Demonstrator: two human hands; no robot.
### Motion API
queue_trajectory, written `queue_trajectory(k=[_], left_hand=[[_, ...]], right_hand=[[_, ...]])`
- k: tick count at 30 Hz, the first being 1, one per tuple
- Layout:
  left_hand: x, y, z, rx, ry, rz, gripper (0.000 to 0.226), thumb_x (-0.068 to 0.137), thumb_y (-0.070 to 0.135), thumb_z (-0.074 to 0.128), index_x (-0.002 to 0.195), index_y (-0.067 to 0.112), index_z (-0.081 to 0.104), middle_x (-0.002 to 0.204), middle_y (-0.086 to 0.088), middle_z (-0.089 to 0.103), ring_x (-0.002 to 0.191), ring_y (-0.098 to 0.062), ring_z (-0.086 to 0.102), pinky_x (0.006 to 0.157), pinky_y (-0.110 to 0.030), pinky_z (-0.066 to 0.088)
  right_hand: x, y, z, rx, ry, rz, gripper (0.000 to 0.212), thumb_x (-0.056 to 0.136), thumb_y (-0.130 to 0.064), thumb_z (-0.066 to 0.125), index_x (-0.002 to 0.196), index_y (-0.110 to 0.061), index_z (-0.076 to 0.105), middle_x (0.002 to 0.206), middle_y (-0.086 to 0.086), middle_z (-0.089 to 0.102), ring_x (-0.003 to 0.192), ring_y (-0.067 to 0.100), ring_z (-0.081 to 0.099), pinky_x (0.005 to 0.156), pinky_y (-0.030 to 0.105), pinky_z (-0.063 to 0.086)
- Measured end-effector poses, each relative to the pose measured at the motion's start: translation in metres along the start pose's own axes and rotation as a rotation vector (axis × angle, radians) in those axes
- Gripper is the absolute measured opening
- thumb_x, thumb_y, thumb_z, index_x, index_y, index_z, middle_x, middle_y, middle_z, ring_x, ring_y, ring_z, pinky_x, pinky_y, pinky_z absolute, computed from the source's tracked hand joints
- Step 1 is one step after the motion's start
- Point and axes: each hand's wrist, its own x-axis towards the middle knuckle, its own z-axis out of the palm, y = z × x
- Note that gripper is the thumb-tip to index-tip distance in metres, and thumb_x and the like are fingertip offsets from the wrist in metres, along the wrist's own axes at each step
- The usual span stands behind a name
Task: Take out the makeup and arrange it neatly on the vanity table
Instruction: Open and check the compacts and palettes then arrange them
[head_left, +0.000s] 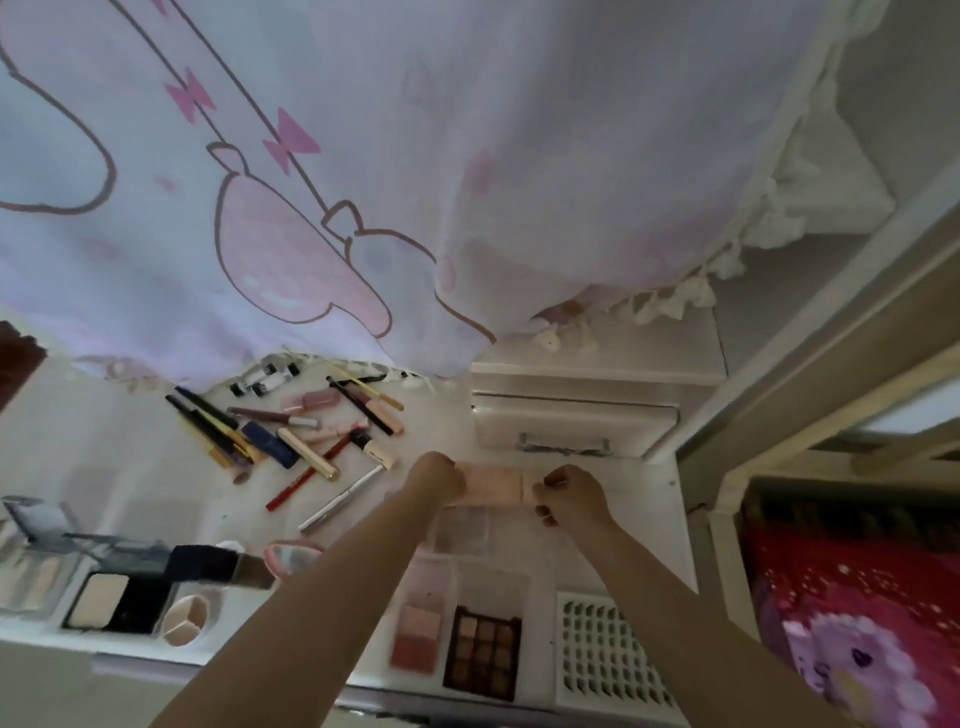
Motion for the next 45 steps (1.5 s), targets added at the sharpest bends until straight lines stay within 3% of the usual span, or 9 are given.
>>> queue_trajectory(k=[3, 6, 15, 17, 21, 27, 35, 40, 45], left_hand=[[0.008, 0.004, 0.001, 0.182, -0.055, 0.081, 0.035, 0.096, 0.008, 0.033, 0.124, -0.006, 0.049, 0.131, -0.02, 0.051, 0.123, -0.031, 0.046, 0.094, -0.03, 0.039], [0.016, 0.001, 0.003, 0.318, -0.059, 0.12, 0.032, 0.096, 0.009, 0.035, 0.118, -0.008, 0.051, 0.125, -0.021, 0.054, 0.118, -0.032, 0.051, 0.093, -0.031, 0.04], [0.028, 0.002, -0.002, 0.343, 0.006, 0.305, 0.027, 0.091, 0.009, 0.04, 0.106, -0.004, 0.057, 0.118, -0.02, 0.057, 0.112, -0.031, 0.052, 0.091, -0.032, 0.041], [0.027, -0.001, -0.002, 0.38, -0.003, 0.347, 0.025, 0.09, 0.012, 0.042, 0.106, -0.003, 0.056, 0.118, -0.019, 0.057, 0.11, -0.032, 0.053, 0.087, -0.033, 0.042], [0.026, -0.006, -0.009, 0.446, -0.022, 0.436, 0.033, 0.09, 0.017, 0.047, 0.119, 0.001, 0.051, 0.125, -0.017, 0.052, 0.115, -0.031, 0.05, 0.088, -0.033, 0.042], [0.022, -0.027, -0.031, 0.577, 0.011, 0.557, 0.039, 0.09, 0.027, 0.051, 0.124, 0.008, 0.048, 0.126, -0.014, 0.049, 0.116, -0.029, 0.049, 0.09, -0.032, 0.042], [0.005, -0.046, -0.05, 0.558, 0.012, 0.605, 0.043, 0.093, 0.03, 0.047, 0.131, 0.012, 0.044, 0.132, -0.012, 0.045, 0.12, -0.028, 0.046, 0.093, -0.034, 0.041], [0.0, -0.054, -0.061, 0.537, -0.011, 0.598, 0.043, 0.093, 0.031, 0.046, 0.131, 0.012, 0.044, 0.133, -0.012, 0.045, 0.119, -0.029, 0.046, 0.092, -0.036, 0.041], [-0.006, -0.053, -0.069, 0.272, -0.109, 0.606, 0.043, 0.089, 0.028, 0.056, 0.128, 0.011, 0.048, 0.128, -0.007, 0.053, 0.111, -0.02, 0.054, 0.092, -0.032, 0.045]], right_hand=[[0.004, -0.003, 0.005, -0.185, 0.072, -0.052, 0.017, 0.086, -0.009, 0.053, 0.097, 0.002, 0.059, 0.087, 0.017, 0.065, 0.082, 0.028, 0.063, 0.073, 0.031, 0.048], [0.005, -0.007, 0.011, -0.338, 0.059, -0.092, 0.014, 0.086, -0.007, 0.049, 0.091, 0.001, 0.06, 0.095, 0.02, 0.063, 0.098, 0.03, 0.059, 0.073, 0.029, 0.04], [0.007, -0.007, 0.019, -0.38, 0.101, -0.14, 0.021, 0.093, -0.01, 0.04, 0.098, 0.001, 0.058, 0.113, 0.022, 0.06, 0.108, 0.032, 0.055, 0.081, 0.026, 0.034], [0.004, -0.005, 0.018, -0.412, 0.1, -0.164, 0.027, 0.091, -0.005, 0.04, 0.114, 0.002, 0.054, 0.121, 0.021, 0.057, 0.114, 0.032, 0.052, 0.086, 0.026, 0.033], [-0.007, 0.001, 0.018, -0.533, 0.191, -0.251, 0.037, 0.088, -0.007, 0.046, 0.124, -0.001, 0.049, 0.121, 0.018, 0.055, 0.113, 0.03, 0.051, 0.087, 0.028, 0.036], [-0.013, -0.016, 0.031, -0.994, -0.381, -0.655, 0.051, 0.086, -0.027, 0.059, 0.133, -0.013, 0.044, 0.134, 0.01, 0.043, 0.12, 0.023, 0.041, 0.096, 0.031, 0.038], [-0.004, -0.021, 0.045, -1.477, -0.438, -0.814, 0.079, 0.077, -0.049, 0.064, 0.138, -0.011, 0.031, 0.138, 0.016, 0.035, 0.121, 0.03, 0.038, 0.096, 0.04, 0.039], [-0.006, -0.013, 0.048, -1.386, -0.383, -0.789, 0.067, 0.084, -0.041, 0.059, 0.137, -0.01, 0.031, 0.14, 0.014, 0.034, 0.125, 0.027, 0.035, 0.099, 0.037, 0.037], [-0.023, -0.029, 0.016, -0.882, -0.29, -0.675, 0.066, 0.072, -0.041, 0.073, 0.127, -0.013, 0.048, 0.126, 0.003, 0.05, 0.111, 0.016, 0.046, 0.088, 0.021, 0.037]])
